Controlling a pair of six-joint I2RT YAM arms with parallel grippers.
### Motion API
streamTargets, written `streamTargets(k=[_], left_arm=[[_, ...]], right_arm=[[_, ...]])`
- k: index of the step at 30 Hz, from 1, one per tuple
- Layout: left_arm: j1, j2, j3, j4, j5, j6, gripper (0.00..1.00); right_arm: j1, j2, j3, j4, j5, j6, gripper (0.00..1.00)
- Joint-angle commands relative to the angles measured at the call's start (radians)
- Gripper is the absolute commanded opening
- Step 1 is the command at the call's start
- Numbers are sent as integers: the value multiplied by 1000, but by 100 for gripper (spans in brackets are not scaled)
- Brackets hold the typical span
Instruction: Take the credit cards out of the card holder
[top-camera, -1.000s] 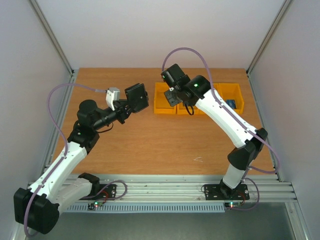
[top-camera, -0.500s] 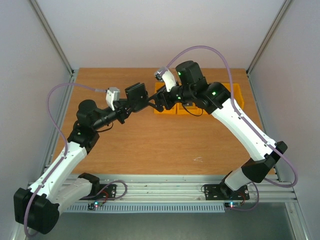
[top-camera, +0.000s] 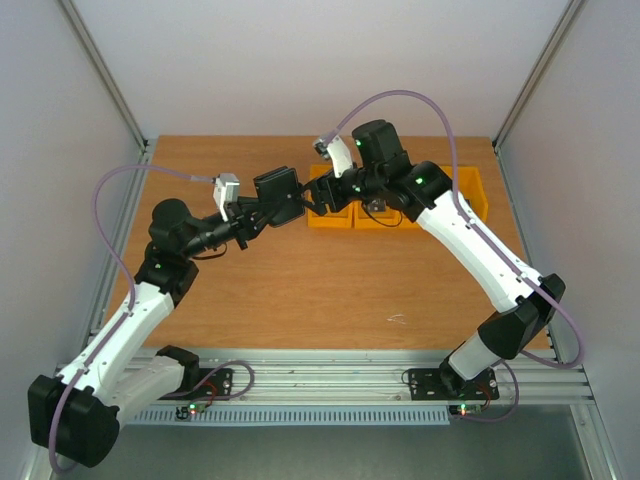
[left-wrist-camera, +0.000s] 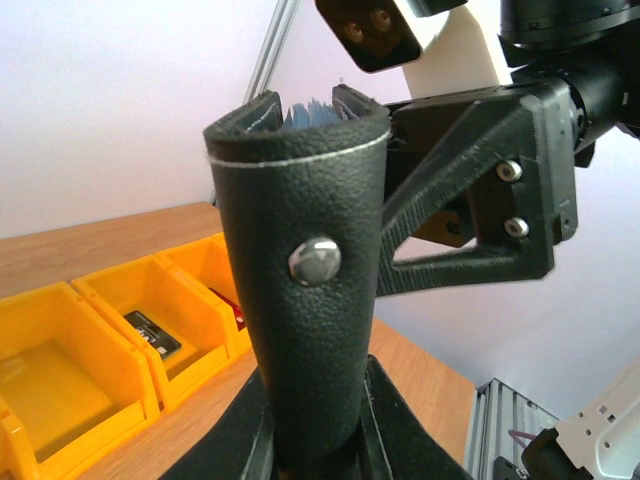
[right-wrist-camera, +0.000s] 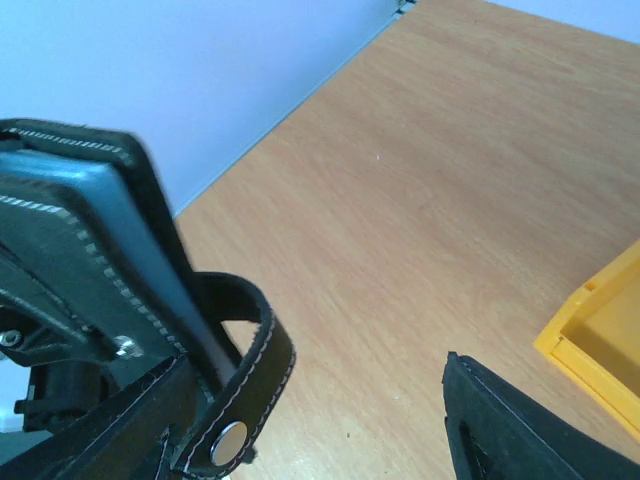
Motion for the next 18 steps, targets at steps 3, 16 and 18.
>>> streamTargets(k=[3,16,18], left_arm=[[-2,-28,32,156,125,-11,0],[-3,-19,40,151,154,2,0],[-2,-17,42,152,157,2,0]], right_arm=[[-52,-29,28,-67,-60,-87,68],[-78,33,103,-150,-445,-160,71],[-69,39,107,-153,-463,-163,71]])
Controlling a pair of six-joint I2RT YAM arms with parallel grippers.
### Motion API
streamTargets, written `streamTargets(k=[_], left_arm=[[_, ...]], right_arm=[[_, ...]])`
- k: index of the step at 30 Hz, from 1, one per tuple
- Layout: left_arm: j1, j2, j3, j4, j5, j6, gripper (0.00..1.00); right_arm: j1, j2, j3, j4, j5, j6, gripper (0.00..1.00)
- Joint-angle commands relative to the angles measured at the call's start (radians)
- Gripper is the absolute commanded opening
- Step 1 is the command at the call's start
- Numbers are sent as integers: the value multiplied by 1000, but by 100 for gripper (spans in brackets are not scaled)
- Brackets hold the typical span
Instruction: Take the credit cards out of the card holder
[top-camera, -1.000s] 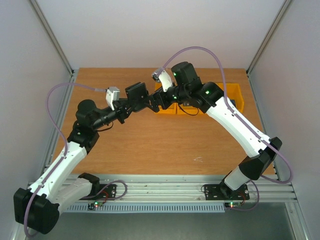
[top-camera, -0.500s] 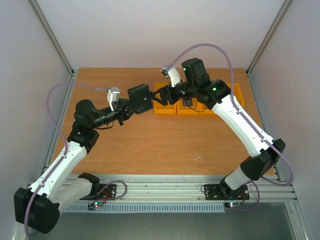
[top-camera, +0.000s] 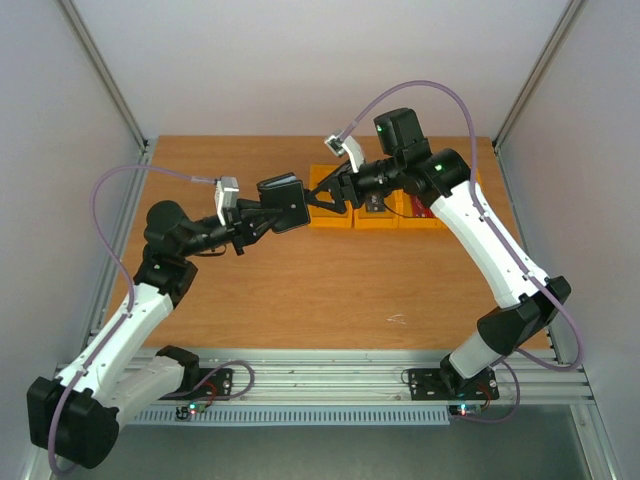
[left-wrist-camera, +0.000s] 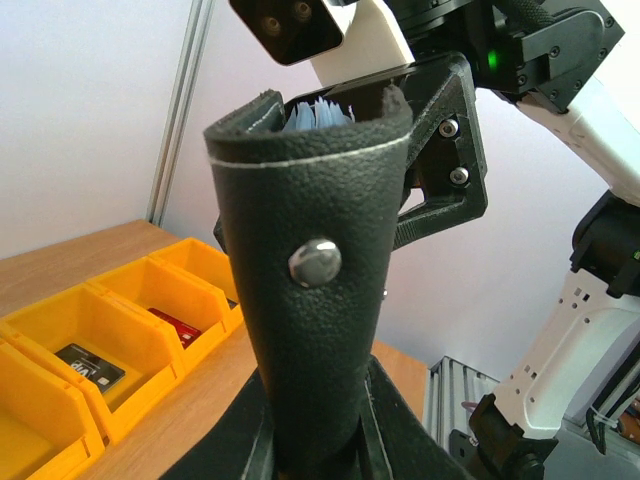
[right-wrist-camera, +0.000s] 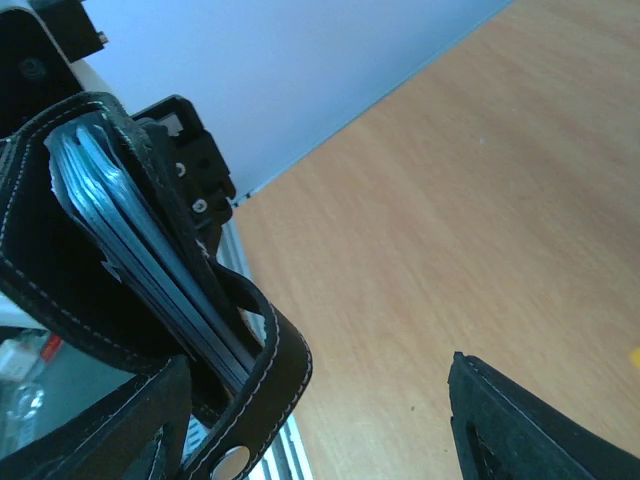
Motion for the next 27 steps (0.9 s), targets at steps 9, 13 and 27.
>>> streamTargets(k=[9,13,27], left_arm=[[-2,-1,36,72,69,25,0],[-2,-1,35,79,80,29,0],[-2,-2,33,75,86,40,0]], right_arm=[[21,41,41,55,-196,-3,64],[48,59,73,3,-214,-46,71],[104,83,157,-90,-197,-87,25]])
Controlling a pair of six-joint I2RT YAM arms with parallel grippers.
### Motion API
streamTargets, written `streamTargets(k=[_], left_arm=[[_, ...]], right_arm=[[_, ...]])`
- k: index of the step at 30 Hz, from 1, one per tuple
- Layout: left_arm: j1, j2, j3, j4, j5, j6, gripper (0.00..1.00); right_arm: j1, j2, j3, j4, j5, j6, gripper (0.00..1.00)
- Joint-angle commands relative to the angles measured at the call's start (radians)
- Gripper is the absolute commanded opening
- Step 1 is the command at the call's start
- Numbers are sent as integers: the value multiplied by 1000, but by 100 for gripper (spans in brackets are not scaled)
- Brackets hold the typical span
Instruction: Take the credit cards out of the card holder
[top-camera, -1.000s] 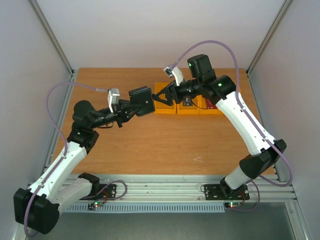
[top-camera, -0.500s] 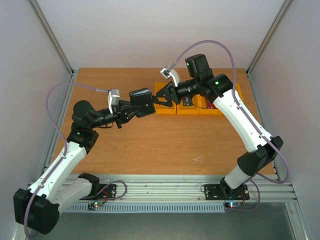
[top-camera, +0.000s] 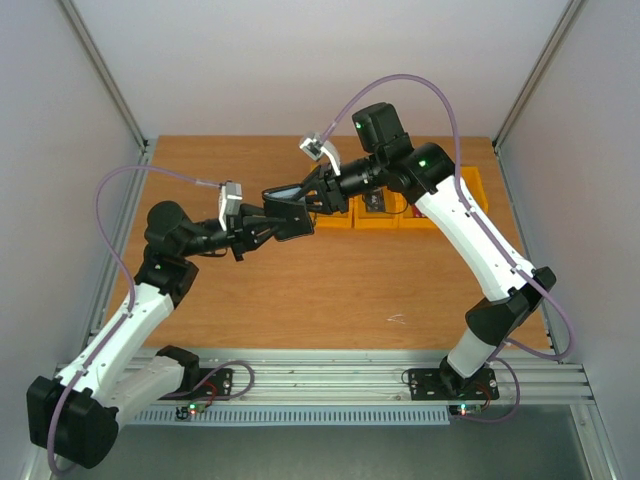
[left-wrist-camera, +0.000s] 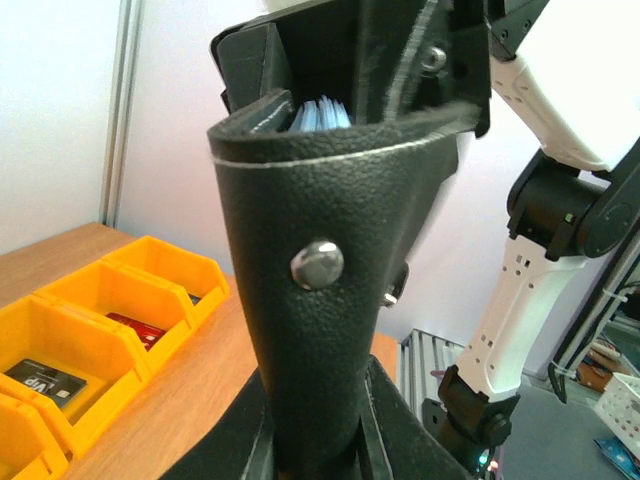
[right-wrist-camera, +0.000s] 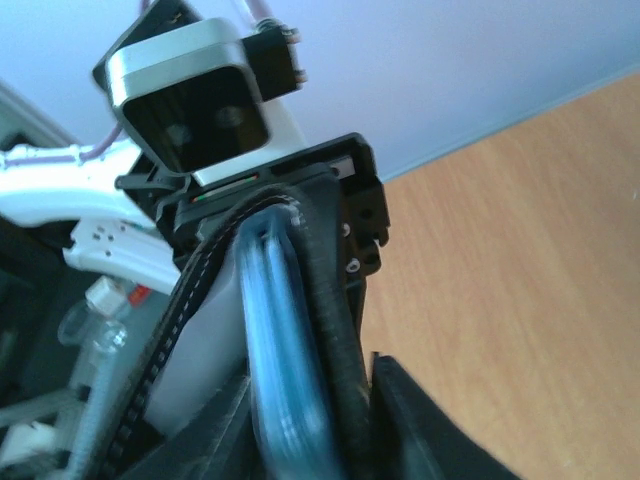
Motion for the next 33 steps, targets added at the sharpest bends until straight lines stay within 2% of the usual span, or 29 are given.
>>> streamTargets(k=[1,3,4,7,8,9,13,16,18,19,22,28,33], left_arm=[[-1,-4,30,57,-17,8,1],[-2,-5,29,56,-23,8,5],[-1,-6,28,54,-30,8,13],[-1,-7,25,-7,-128,18,59],[-1,-8,23,-35,-194,25,71],[-1,-11,19,-61,-274,43,76],[-1,-14,14,-134,-553,112,79],[-1,-7,17,-157,-536,176,80],[-9,-3,19,-158,-504,180,88],[-43,1,19,-146,-488,203,97],[-78,4,21,-129,-507,242,99],[-84,8,24,-112,-748,170,99],[-84,12,23,-123,-809,169,99]], right_arm=[[13,-7,4,-57,21,-18,19],[13,-12,-2,-57,41,-11,5],[13,-16,-7,-50,54,-5,2],[12,-28,-27,-14,166,50,1],[11,-29,-29,-7,238,77,1],[12,-29,-28,-2,318,106,1],[34,0,32,-75,818,288,1],[104,54,141,-219,1190,399,1],[166,98,200,-251,1379,406,1],[275,136,238,-203,1539,359,1],[348,186,292,-164,1575,326,1],[364,246,380,-194,1508,357,1],[368,246,375,-174,1433,362,1]])
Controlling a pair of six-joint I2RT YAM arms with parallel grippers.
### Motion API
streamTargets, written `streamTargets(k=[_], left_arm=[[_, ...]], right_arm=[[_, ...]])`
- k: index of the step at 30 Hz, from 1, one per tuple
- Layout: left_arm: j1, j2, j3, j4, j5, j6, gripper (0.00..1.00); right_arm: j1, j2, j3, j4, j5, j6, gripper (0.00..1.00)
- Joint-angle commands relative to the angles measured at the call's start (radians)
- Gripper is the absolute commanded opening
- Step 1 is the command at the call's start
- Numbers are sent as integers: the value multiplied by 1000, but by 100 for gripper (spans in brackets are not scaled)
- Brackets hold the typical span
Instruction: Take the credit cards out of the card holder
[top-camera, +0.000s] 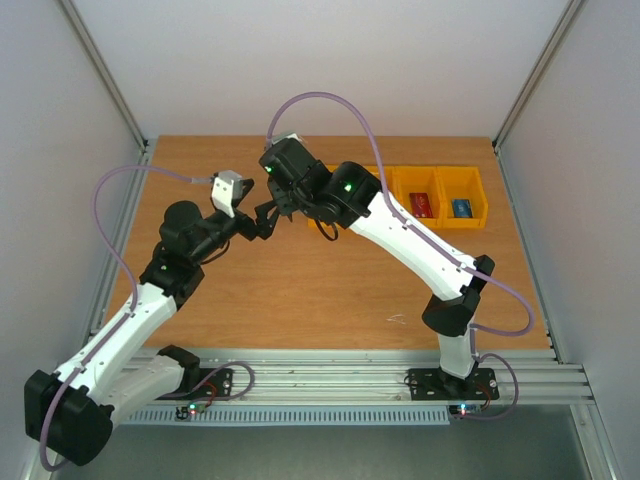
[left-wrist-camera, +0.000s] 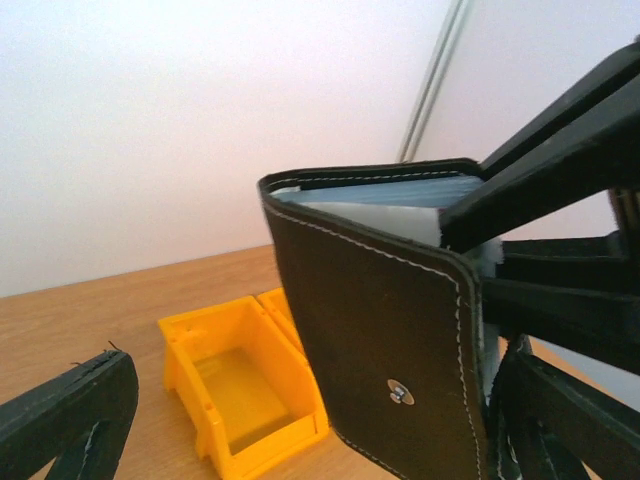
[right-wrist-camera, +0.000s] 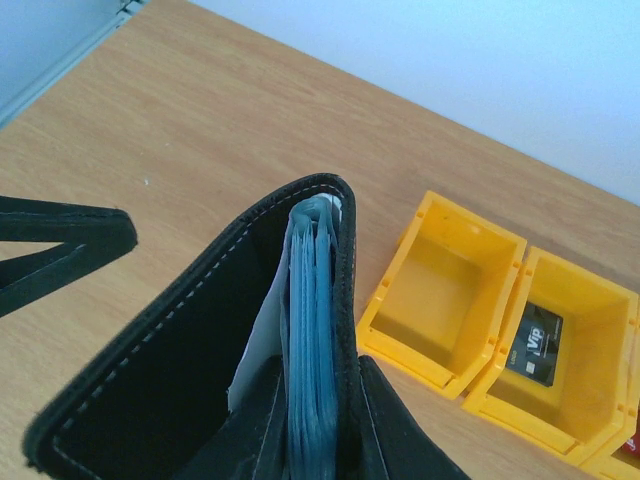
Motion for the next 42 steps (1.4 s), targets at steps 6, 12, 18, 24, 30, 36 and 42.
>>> streamTargets(k=[6,12,18,24,30,36,42], left_arm=[[12,-8,11,1,-199,-1,86],[98,-39,-10,-21,-100,-85,74],[143,-57,-34,6,113,-155,67],[140,-54,-22,56,288,-121,73],[139,-51,-19,75,317,-124,70],[115,-44,-12,121,456,-123,50],[116,-55,-13,166,470,-156,0]], right_arm=[[-8,-45,1,56,-120,-28,1],[-140,-150,-123,126,-548,-43,1],[-221,-225,-219,182,-807,-73,1],[-252,-226,-235,221,-994,-65,1],[-251,-218,-238,236,-1075,-69,1],[-252,-213,-239,255,-1150,-86,2],[-295,-253,-297,296,-1267,-92,22]])
